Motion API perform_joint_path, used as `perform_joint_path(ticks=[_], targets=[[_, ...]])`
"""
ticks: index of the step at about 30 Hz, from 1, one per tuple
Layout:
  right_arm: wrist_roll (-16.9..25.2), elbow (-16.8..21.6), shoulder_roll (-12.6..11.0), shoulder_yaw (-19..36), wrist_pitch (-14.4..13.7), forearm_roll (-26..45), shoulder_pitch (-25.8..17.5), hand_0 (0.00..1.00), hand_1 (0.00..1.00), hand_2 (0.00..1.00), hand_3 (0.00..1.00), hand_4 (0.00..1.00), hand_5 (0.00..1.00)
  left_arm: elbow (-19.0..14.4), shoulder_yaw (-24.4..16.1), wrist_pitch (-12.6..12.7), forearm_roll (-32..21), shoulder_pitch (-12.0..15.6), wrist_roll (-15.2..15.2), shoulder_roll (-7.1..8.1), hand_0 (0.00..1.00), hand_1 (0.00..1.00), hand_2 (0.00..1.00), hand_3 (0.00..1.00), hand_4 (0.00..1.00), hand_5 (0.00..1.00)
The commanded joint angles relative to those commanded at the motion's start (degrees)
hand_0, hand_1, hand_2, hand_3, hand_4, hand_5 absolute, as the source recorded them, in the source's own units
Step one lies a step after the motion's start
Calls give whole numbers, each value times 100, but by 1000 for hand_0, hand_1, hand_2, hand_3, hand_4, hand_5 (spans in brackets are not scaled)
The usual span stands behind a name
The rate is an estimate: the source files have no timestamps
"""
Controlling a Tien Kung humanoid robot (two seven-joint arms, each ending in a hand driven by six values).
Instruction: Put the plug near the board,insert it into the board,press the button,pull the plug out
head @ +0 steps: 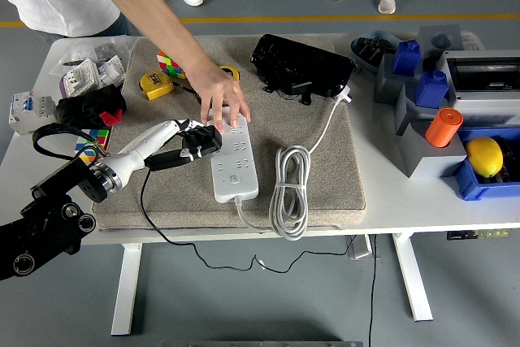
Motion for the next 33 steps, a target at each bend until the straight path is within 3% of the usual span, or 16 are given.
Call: perform_joint_path(ticks=[33], targets=[[21,6,3,-2,-8,16,-5,715,717,704,600,998,614,-147,271,-103,173,-225,126,-161,745,771,756,748,997,998]])
